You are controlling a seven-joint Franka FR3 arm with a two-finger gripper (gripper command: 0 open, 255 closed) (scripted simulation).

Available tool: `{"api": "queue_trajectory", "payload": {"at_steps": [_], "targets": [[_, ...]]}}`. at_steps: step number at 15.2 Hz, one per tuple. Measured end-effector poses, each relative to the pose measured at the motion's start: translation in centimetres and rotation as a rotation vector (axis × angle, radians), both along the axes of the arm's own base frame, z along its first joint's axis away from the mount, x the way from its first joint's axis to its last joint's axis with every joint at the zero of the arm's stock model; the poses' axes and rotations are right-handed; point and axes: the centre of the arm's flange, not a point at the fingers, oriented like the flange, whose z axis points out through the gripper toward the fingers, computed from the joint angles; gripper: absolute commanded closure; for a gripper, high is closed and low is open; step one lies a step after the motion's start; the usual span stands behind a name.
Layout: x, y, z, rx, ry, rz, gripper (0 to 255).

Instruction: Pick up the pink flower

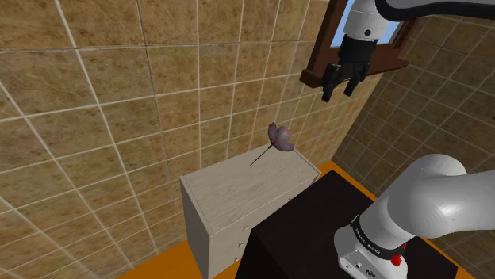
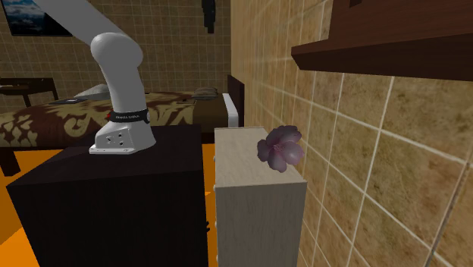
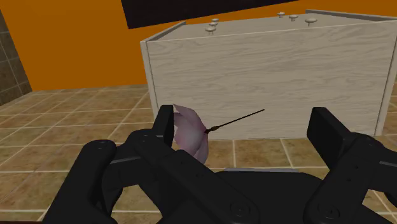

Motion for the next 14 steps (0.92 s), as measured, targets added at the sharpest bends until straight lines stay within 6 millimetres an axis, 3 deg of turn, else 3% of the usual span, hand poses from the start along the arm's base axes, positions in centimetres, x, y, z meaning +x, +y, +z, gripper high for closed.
{"api": "queue_trajectory", "payload": {"at_steps": [3, 8, 14], "targets": [[0.9, 0.4, -1.3, -0.007, -0.002, -0.043, 0], [4.0, 2.0, -6.7, -0.036, -0.013, -0.217, 0], [8.1, 2.6, -13.4, -0.072, -0.029, -0.441, 0]]}}
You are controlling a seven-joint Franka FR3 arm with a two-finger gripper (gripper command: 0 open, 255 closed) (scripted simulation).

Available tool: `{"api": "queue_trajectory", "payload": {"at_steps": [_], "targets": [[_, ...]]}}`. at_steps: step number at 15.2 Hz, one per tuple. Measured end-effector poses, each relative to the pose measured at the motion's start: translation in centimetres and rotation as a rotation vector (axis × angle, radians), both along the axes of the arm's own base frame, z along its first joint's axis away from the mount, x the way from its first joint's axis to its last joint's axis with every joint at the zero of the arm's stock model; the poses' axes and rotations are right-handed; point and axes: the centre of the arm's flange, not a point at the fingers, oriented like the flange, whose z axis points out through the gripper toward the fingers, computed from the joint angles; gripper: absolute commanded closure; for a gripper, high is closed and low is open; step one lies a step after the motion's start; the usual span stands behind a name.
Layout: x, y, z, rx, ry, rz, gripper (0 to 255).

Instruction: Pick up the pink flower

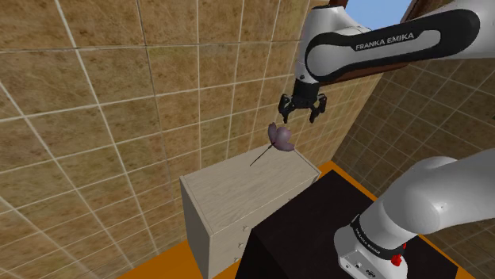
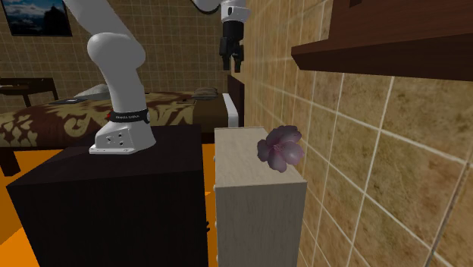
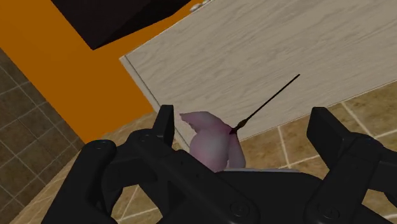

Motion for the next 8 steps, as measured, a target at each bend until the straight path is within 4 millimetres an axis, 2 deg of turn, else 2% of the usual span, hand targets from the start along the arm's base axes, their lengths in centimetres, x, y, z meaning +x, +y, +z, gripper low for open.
{"api": "queue_trajectory", "payload": {"at_steps": [2, 8], "targets": [[1.8, 0.4, -2.4, -0.012, -0.005, -0.073, 0], [6.0, -0.5, -8.7, -0.048, -0.021, -0.295, 0]]}}
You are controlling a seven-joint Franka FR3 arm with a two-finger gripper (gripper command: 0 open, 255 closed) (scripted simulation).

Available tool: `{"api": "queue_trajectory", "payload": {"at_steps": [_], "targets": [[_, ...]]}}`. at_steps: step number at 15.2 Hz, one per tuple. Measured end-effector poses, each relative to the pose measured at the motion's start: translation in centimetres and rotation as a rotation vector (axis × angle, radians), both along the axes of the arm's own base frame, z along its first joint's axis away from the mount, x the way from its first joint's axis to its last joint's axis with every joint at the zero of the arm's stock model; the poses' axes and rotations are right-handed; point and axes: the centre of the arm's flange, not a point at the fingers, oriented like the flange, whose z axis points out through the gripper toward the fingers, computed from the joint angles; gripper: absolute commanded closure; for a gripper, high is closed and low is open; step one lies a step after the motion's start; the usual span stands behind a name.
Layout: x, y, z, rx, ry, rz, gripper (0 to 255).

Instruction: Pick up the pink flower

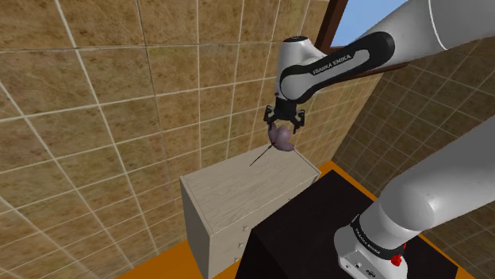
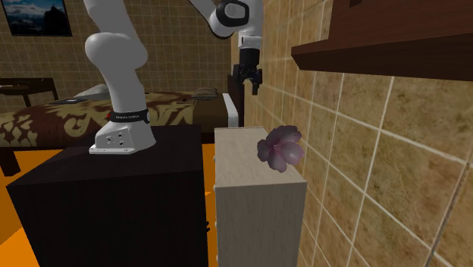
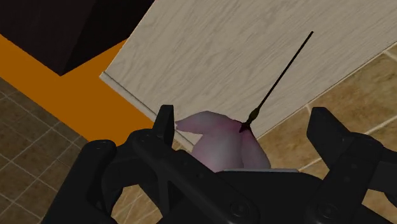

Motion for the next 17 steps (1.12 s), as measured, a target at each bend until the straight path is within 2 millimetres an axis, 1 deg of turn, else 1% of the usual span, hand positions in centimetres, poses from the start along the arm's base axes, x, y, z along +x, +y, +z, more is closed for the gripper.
{"api": "queue_trajectory", "payload": {"at_steps": [3, 7, 9, 12, 13, 14, 17], "targets": [[2.1, -0.7, -3.2, -0.017, -0.009, -0.111, 0], [5.0, -2.2, -7.7, -0.04, -0.021, -0.26, 0], [6.3, -3.5, -9.8, -0.052, -0.026, -0.335, 0], [8.1, -4.8, -13.1, -0.069, -0.034, -0.446, 0], [8.6, -5.6, -14.0, -0.075, -0.036, -0.484, 0], [8.9, -6.0, -14.6, -0.079, -0.038, -0.506, 0], [9.2, -6.3, -16.3, -0.083, -0.039, -0.527, 0]]}}
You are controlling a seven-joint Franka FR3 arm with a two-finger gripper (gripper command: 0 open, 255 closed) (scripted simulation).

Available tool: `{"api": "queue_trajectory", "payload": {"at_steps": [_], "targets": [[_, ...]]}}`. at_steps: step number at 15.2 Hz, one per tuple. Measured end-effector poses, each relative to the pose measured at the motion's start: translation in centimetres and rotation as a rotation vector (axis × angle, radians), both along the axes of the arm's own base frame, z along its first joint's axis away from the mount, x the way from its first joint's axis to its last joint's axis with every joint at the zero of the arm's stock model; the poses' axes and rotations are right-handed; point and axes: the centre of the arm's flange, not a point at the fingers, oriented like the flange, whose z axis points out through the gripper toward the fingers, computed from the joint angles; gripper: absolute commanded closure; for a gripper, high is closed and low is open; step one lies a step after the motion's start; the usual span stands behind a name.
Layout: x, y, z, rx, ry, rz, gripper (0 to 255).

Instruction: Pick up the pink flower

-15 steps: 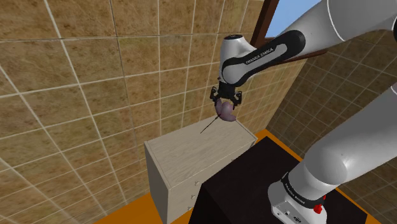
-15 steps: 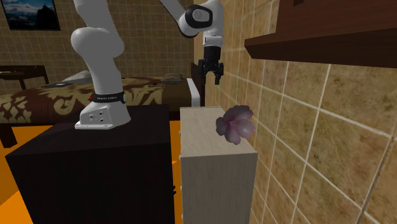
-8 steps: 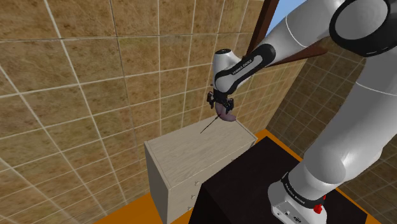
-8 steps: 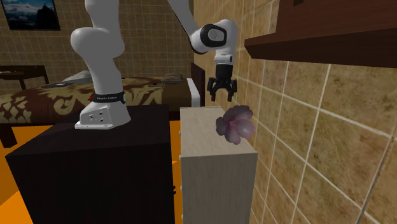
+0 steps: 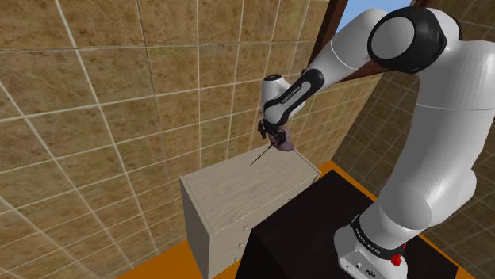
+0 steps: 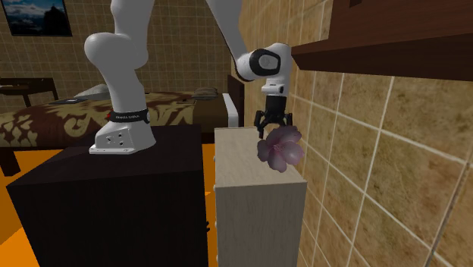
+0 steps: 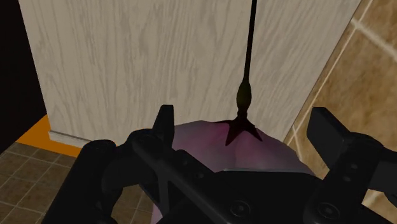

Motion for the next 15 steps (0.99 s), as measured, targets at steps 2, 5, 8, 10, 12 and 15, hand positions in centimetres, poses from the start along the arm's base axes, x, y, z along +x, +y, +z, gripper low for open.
{"api": "queue_trajectory", "payload": {"at_steps": [2, 5, 8, 10, 12, 15], "targets": [[0.2, 0.0, -1.0, -0.001, 0.0, -0.002, 0], [0.2, 0.0, -2.6, -0.001, 0.0, -0.003, 0], [0.1, -0.1, -3.0, -0.001, 0.0, -0.003, 255], [0.1, -0.1, -3.0, -0.001, 0.0, -0.003, 255], [0.1, -0.1, -3.0, -0.001, -0.001, -0.003, 255], [0.1, -0.1, -3.0, -0.001, -0.001, -0.003, 255]]}}
